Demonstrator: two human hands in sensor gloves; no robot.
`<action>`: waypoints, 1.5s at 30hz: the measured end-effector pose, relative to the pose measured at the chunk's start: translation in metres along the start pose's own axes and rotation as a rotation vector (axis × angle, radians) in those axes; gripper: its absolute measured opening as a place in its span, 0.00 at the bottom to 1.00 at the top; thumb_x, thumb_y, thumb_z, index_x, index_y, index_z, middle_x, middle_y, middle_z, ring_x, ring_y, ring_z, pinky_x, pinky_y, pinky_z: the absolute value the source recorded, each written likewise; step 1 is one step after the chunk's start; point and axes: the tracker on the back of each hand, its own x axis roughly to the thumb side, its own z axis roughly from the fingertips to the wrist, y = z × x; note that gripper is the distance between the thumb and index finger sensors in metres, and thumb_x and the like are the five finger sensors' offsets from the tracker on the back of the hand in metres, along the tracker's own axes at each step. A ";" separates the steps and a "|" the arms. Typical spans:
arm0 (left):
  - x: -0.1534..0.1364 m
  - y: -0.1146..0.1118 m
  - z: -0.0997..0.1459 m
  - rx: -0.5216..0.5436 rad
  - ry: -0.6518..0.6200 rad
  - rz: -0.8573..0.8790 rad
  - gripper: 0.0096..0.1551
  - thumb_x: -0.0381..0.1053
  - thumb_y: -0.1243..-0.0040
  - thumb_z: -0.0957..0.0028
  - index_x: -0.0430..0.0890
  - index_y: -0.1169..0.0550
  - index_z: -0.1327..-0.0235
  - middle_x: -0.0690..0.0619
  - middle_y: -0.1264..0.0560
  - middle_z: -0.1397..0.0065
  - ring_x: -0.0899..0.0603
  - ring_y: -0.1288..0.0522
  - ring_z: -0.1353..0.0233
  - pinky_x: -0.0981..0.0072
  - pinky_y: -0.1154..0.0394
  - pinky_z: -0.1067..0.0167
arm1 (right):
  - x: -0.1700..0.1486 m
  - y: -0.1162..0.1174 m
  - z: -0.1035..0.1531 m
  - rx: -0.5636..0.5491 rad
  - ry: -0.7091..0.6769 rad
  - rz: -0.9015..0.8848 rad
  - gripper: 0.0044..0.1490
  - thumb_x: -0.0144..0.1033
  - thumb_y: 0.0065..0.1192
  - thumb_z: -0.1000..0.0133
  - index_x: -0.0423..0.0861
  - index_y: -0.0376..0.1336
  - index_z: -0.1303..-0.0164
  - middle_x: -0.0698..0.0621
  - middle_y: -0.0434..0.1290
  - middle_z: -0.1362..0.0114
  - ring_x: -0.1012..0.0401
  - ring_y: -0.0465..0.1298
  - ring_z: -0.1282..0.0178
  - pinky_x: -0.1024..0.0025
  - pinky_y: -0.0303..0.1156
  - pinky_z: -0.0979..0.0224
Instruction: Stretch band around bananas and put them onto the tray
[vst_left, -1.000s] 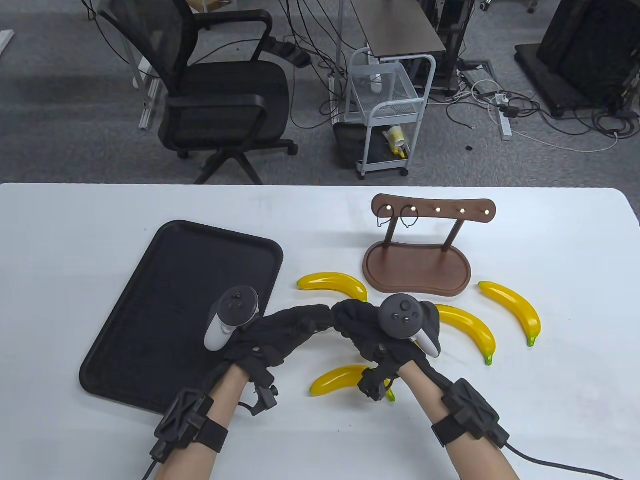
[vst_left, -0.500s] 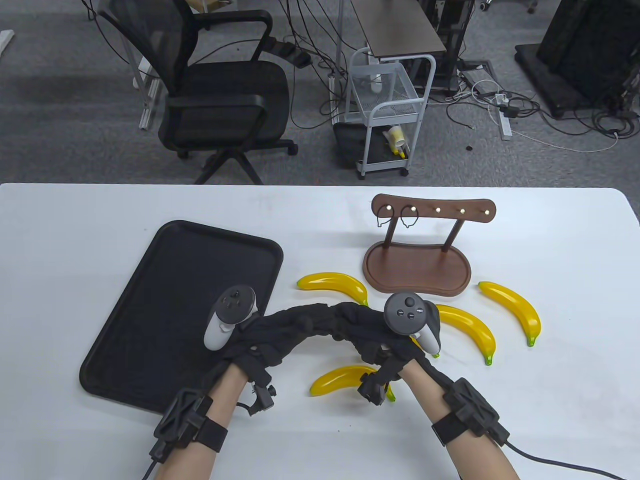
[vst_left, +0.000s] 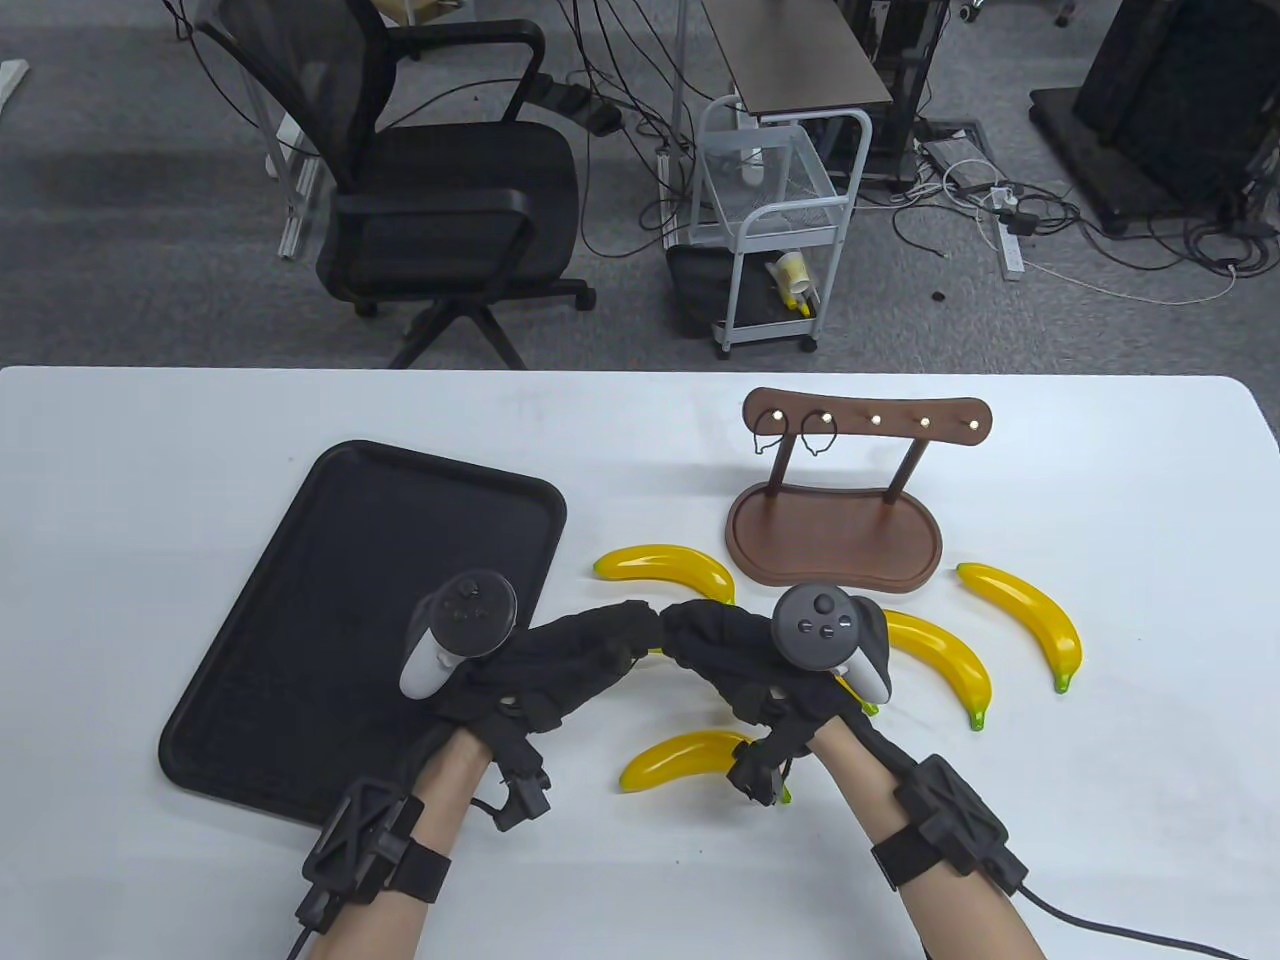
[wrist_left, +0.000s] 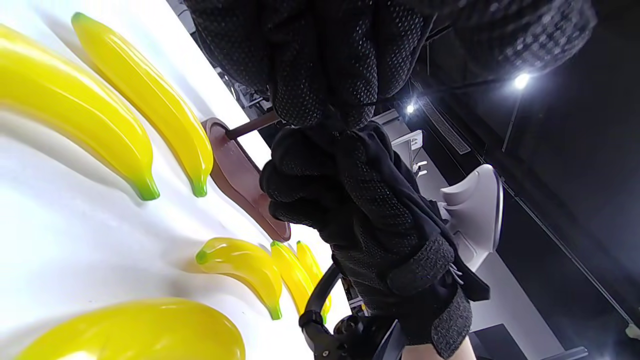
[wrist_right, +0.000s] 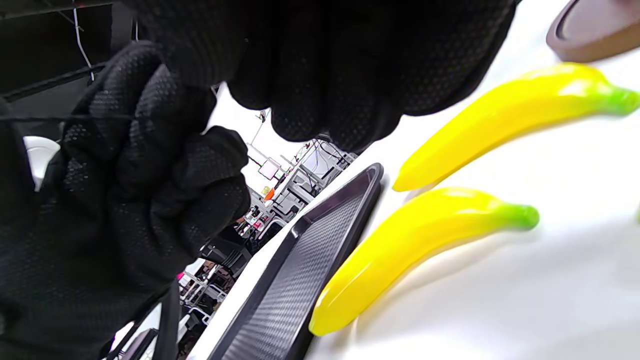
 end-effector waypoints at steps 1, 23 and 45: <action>0.001 0.001 0.000 0.005 -0.001 -0.004 0.41 0.69 0.52 0.46 0.54 0.36 0.19 0.55 0.31 0.16 0.43 0.31 0.17 0.48 0.39 0.17 | 0.000 -0.002 0.001 -0.003 -0.003 0.017 0.28 0.42 0.56 0.37 0.43 0.65 0.30 0.44 0.75 0.32 0.48 0.78 0.37 0.48 0.74 0.38; -0.004 0.015 0.017 0.157 0.107 -0.311 0.41 0.68 0.50 0.45 0.54 0.38 0.19 0.56 0.33 0.15 0.43 0.32 0.16 0.49 0.40 0.16 | -0.045 -0.041 0.037 -0.050 0.049 0.513 0.35 0.47 0.58 0.39 0.44 0.60 0.23 0.43 0.70 0.25 0.45 0.74 0.29 0.48 0.73 0.34; -0.033 0.016 0.024 0.204 0.179 -0.419 0.42 0.67 0.43 0.47 0.55 0.38 0.19 0.57 0.34 0.15 0.44 0.32 0.16 0.50 0.40 0.17 | -0.094 -0.016 0.035 0.093 0.140 0.782 0.46 0.48 0.66 0.45 0.46 0.53 0.19 0.45 0.63 0.19 0.47 0.69 0.23 0.50 0.71 0.29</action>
